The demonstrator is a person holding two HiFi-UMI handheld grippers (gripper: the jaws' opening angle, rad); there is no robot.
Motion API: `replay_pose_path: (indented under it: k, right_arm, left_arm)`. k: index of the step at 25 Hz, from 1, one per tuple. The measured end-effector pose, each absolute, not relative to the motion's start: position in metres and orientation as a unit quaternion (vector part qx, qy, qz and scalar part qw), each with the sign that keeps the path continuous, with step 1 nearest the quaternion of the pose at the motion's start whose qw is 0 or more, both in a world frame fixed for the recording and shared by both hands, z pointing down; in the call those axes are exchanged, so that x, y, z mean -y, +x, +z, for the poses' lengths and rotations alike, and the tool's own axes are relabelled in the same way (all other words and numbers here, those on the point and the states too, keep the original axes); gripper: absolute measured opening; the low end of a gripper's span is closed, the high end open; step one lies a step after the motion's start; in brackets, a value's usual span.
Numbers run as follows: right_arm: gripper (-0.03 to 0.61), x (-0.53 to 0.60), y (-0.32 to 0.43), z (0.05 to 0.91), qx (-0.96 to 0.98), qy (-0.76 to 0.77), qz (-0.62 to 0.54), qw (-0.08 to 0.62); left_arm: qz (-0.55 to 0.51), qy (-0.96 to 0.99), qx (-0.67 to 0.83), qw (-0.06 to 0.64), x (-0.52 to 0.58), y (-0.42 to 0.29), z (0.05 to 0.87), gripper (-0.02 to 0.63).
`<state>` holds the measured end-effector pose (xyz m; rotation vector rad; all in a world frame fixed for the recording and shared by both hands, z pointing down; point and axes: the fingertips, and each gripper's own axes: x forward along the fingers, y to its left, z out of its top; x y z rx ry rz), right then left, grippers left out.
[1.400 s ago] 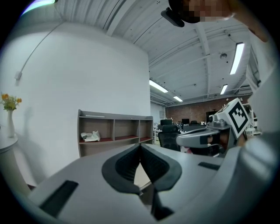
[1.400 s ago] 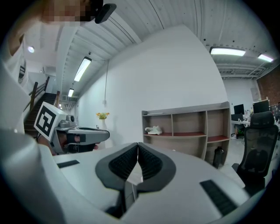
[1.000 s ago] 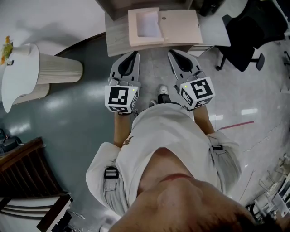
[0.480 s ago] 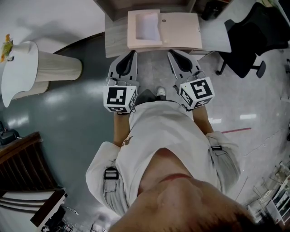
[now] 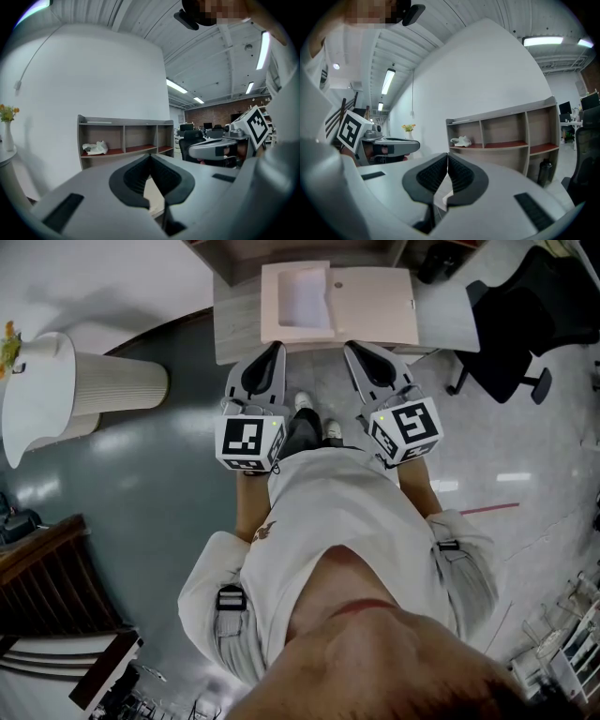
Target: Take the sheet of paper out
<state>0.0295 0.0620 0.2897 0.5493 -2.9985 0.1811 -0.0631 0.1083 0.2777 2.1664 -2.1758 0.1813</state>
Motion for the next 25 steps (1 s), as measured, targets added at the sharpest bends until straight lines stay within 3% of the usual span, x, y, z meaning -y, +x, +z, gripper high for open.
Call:
replay_pose_path:
  k: [25]
  right_arm:
    - [0.021, 0.011, -0.062, 0.3, 0.963, 0.252, 0.045, 0.084]
  left_arm:
    - [0.031, 0.756, 0.651, 0.054, -0.019, -0.158, 0.299, 0.02]
